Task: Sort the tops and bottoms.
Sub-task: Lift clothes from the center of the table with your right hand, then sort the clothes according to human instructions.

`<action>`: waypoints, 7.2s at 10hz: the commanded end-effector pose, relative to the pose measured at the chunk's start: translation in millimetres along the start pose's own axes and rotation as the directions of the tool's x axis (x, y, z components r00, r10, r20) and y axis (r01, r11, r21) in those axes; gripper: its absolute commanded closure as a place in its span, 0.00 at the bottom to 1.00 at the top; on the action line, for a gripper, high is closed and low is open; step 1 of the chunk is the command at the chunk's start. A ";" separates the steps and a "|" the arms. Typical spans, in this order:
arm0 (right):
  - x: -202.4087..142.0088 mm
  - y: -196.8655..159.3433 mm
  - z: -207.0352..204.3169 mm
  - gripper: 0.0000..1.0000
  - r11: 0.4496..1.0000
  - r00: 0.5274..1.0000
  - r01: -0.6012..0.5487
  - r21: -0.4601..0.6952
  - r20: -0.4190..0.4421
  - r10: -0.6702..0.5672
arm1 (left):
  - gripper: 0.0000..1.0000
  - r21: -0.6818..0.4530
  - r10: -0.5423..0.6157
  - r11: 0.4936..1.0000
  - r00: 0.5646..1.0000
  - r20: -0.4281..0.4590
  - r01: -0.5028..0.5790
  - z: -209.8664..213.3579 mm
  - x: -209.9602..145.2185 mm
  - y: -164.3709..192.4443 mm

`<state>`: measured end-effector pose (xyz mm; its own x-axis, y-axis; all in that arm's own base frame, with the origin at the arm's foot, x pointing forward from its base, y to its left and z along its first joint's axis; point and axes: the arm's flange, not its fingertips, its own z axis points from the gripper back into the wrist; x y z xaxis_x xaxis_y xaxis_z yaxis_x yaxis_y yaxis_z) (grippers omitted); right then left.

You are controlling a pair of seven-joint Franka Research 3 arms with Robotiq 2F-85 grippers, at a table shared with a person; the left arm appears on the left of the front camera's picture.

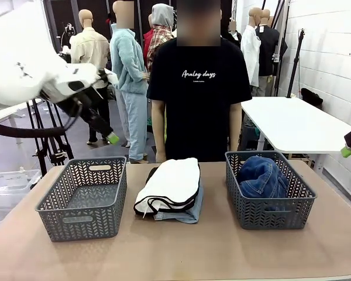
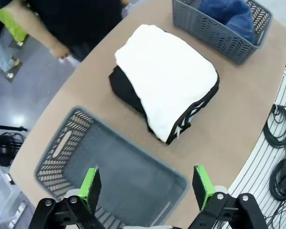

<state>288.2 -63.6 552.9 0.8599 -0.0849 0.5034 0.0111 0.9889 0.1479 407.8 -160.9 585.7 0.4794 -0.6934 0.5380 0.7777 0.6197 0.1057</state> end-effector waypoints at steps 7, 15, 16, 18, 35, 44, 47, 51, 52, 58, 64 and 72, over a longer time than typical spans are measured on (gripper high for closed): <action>98.9 232.8 -105.8 0.00 0.811 0.866 -0.488 0.322 0.063 0.496 | 0.00 0.029 -0.009 1.000 1.000 0.028 0.008 22.4 -2.3 0.4; 98.7 381.5 -253.9 0.00 0.775 0.779 -0.595 0.211 -0.087 0.621 | 0.00 0.029 -0.009 1.000 1.000 0.028 0.008 22.4 -2.3 0.4; 96.7 374.3 -245.8 0.00 0.777 0.772 -0.602 0.184 -0.115 0.625 | 0.00 0.029 -0.009 1.000 1.000 0.028 0.008 22.4 -2.3 0.4; 95.3 367.9 -255.4 0.00 0.765 0.775 -0.601 0.232 -0.064 0.629 | 0.00 0.029 -0.009 1.000 1.000 0.028 0.008 22.4 -2.3 0.4; 79.1 435.8 -346.2 0.44 0.717 0.648 -0.649 0.255 -0.307 0.696 | 0.00 0.029 -0.009 1.000 1.000 0.028 0.008 22.4 -2.3 0.4; 103.6 402.5 -290.9 1.00 0.779 0.725 -0.585 0.228 -0.283 0.628 | 0.00 0.029 -0.009 1.000 1.000 0.028 0.008 22.4 -2.3 0.4; 136.6 381.1 -212.6 1.00 0.803 0.802 -0.572 0.168 -0.091 0.590 | 0.00 0.029 -0.009 1.000 1.000 0.028 0.008 22.4 -2.3 0.4; 153.9 366.0 -128.4 1.00 0.822 0.828 -0.560 0.101 0.101 0.551 | 0.00 0.029 -0.009 1.000 1.000 0.028 0.008 22.4 -2.3 0.4; 154.2 362.5 -111.6 1.00 0.821 0.823 -0.564 0.088 0.150 0.548 | 0.00 0.029 -0.009 1.000 1.000 0.028 0.008 22.4 -2.3 0.4; 169.6 373.5 -113.5 1.00 0.811 0.817 -0.576 0.102 0.102 0.567 | 0.00 0.029 -0.009 1.000 1.000 0.028 0.008 22.4 -2.3 0.4; 169.6 373.5 -113.5 1.00 0.811 0.817 -0.576 0.102 0.102 0.567 | 0.00 0.029 -0.009 1.000 1.000 0.028 0.008 22.4 -2.3 0.4; 169.6 373.5 -113.5 1.00 0.811 0.817 -0.576 0.102 0.102 0.567 | 0.00 0.029 -0.009 1.000 1.000 0.028 0.008 22.4 -2.3 0.4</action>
<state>495.2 305.4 596.2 0.6543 0.4800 0.5844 -0.5393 0.8379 -0.0845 397.3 -151.3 603.3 0.4621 -0.6901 0.5570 0.7729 0.6213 0.1286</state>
